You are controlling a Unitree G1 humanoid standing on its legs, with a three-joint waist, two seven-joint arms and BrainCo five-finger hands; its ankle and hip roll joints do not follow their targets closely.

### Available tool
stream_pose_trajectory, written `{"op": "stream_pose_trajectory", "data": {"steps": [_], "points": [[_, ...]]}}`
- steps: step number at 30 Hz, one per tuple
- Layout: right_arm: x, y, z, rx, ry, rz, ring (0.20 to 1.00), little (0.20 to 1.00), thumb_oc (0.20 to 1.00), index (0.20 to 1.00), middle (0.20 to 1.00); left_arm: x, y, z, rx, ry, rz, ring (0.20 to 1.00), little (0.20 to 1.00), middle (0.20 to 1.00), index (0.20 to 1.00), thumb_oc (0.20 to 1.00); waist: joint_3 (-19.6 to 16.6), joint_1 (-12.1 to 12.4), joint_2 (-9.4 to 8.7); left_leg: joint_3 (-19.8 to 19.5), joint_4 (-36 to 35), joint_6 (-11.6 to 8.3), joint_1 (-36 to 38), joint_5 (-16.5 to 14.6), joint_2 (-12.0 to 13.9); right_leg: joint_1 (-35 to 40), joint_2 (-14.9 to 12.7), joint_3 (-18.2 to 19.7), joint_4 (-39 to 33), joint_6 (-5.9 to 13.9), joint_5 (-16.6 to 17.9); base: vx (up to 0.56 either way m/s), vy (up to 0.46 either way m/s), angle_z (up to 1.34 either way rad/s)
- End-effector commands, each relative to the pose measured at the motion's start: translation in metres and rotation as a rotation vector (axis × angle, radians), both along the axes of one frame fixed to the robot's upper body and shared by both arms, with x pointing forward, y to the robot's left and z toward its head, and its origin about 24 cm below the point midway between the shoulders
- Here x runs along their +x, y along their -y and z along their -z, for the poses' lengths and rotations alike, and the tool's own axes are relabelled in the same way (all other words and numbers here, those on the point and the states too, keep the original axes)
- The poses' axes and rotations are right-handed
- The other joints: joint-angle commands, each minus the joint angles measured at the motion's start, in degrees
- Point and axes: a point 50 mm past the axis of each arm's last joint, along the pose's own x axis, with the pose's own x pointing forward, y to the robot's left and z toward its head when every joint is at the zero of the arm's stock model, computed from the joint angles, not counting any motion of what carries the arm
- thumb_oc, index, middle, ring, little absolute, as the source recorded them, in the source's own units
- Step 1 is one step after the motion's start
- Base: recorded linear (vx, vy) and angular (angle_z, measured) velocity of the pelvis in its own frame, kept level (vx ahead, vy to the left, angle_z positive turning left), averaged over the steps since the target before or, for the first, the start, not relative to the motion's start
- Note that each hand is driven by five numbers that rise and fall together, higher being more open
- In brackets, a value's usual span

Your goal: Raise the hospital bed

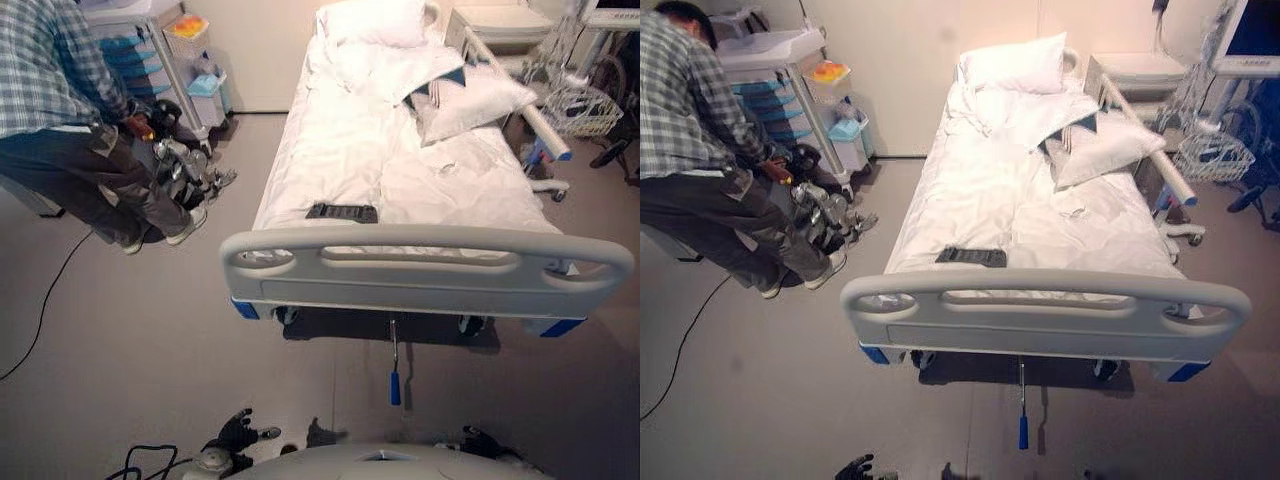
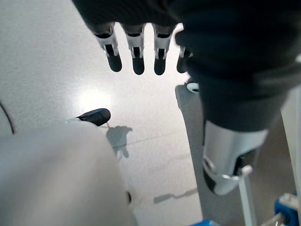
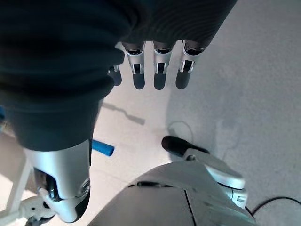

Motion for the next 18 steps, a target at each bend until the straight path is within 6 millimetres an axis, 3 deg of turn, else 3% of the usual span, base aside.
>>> {"op": "stream_pose_trajectory", "data": {"steps": [1,3,4,5,7,8,11,12,13,15,16,17,18], "points": [[0.08,-0.006,-0.027,0.015,0.289,0.044,1.0,1.0,1.0,1.0,1.0,0.087,-0.015,-0.052,-0.005,0.405,-0.066,1.0,1.0,1.0,1.0,1.0,6.9,0.4,-4.48,0.4,3.3,2.75,-3.1,-1.8,-3.1,-8.0,-3.9,2.3,4.9,4.4,2.2,-0.18,-0.016,0.06],[0.089,-0.006,-0.032,0.017,0.328,0.045,1.0,1.0,1.0,1.0,1.0,0.098,-0.015,-0.064,-0.024,0.479,-0.072,1.0,1.0,1.0,1.0,1.0,7.9,0.5,-4.33,0.4,4.6,2.73,-5.0,-1.9,-3.2,-9.7,-4.1,2.2,6.0,4.31,2.1,-0.2,-0.022,0.05],[0.117,-0.006,-0.05,0.024,0.447,0.039,1.0,1.0,1.0,1.0,1.0,0.129,-0.013,-0.106,-0.058,0.695,-0.047,1.0,1.0,1.0,1.0,1.0,11.1,0.6,-3.83,0.2,7.5,2.61,-9.9,-1.7,-3.5,-14.2,-4.5,2.4,8.2,4.18,2.1,-0.23,-0.028,0.05],[0.117,-0.006,-0.05,0.024,0.447,0.039,1.0,1.0,1.0,1.0,1.0,0.129,-0.014,-0.106,-0.057,0.695,-0.048,1.0,1.0,1.0,1.0,1.0,10.9,0.6,-3.83,0.2,7.7,2.61,-10.2,-1.8,-3.5,-14.5,-4.5,2.4,8.3,4.18,2.0,-0.24,-0.034,0.03],[0.144,-0.007,-0.071,0.014,0.558,0.002,1.0,1.0,1.0,1.0,1.0,0.148,-0.007,-0.162,-0.128,0.937,0.025,1.0,1.0,1.0,1.0,1.0,12.6,1.4,-2.78,0.2,8.4,2.29,-14.3,-1.0,-3.5,-18.7,-4.8,2.1,9.5,4.15,2.3,-0.1,-0.014,0.06],[0.144,-0.007,-0.071,0.014,0.558,0.002,1.0,1.0,1.0,1.0,1.0,0.148,-0.007,-0.162,-0.128,0.937,0.025,1.0,1.0,1.0,1.0,1.0,12.6,1.4,-2.78,0.2,8.4,2.29,-14.3,-1.0,-3.5,-18.7,-4.8,2.1,9.5,4.15,2.3,-0.08,0.003,0.02],[0.194,-0.02,-0.114,0.031,0.755,-0.033,1.0,1.0,1.0,1.0,1.0,0.16,0.009,-0.229,-0.232,1.206,0.137,1.0,1.0,1.0,1.0,1.0,16.1,1.5,-1.28,1.0,6.7,2.22,-19.0,0.8,-3.3,-26.4,-4.9,2.8,10.7,4.41,3.4,-0.13,0.053,-0.07],[0.194,-0.02,-0.114,0.031,0.756,-0.034,1.0,1.0,1.0,1.0,1.0,0.16,0.009,-0.229,-0.232,1.206,0.137,1.0,1.0,1.0,1.0,1.0,15.9,1.6,-1.32,1.1,6.7,2.22,-19.2,0.8,-3.3,-26.7,-4.9,2.9,10.8,4.41,3.4,-0.16,0.051,-0.07],[0.214,-0.031,-0.134,0.052,0.838,-0.055,1.0,1.0,1.0,1.0,1.0,0.165,0.025,-0.259,-0.316,1.309,0.195,1.0,1.0,1.0,1.0,1.0,17.6,1.4,-1.07,1.9,7.3,2.22,-21.9,1.2,-3.2,-29.8,-4.9,3.4,11.4,4.55,3.8,-0.09,0.016,-0.09],[0.214,-0.031,-0.134,0.052,0.839,-0.055,1.0,1.0,1.0,1.0,1.0,0.165,0.025,-0.259,-0.316,1.309,0.195,1.0,1.0,1.0,1.0,1.0,17.4,1.4,-1.1,2.0,7.4,2.23,-22.2,1.1,-3.2,-30.2,-4.9,3.5,11.6,4.55,3.8,-0.09,0.008,-0.12],[0.235,-0.046,-0.152,0.09,0.9,-0.034,1.0,1.0,1.0,1.0,1.0,0.168,0.051,-0.298,-0.371,1.437,0.35,1.0,1.0,1.0,1.0,1.0,19.7,1.1,-0.82,2.4,8.8,2.07,-25.6,1.2,-3.2,-33.9,-5.2,4.2,13.0,4.57,4.2,-0.11,0.01,-0.06],[0.24,-0.05,-0.157,0.109,0.917,-0.027,1.0,1.0,1.0,1.0,1.0,0.167,0.058,-0.311,-0.372,1.483,0.406,1.0,1.0,1.0,1.0,1.0,20.3,1.0,-0.78,2.6,9.1,2.07,-26.4,1.2,-3.2,-35.1,-5.2,4.4,13.5,4.61,4.2,-0.11,0.01,-0.02],[0.241,-0.05,-0.158,0.109,0.918,-0.027,1.0,1.0,1.0,1.0,1.0,0.167,0.058,-0.311,-0.371,1.484,0.407,1.0,1.0,1.0,1.0,1.0,20.2,1.1,-0.83,2.6,9.2,2.07,-26.5,1.2,-3.2,-35.3,-5.2,4.5,13.7,4.61,4.1,-0.04,0.011,0.02]]}}
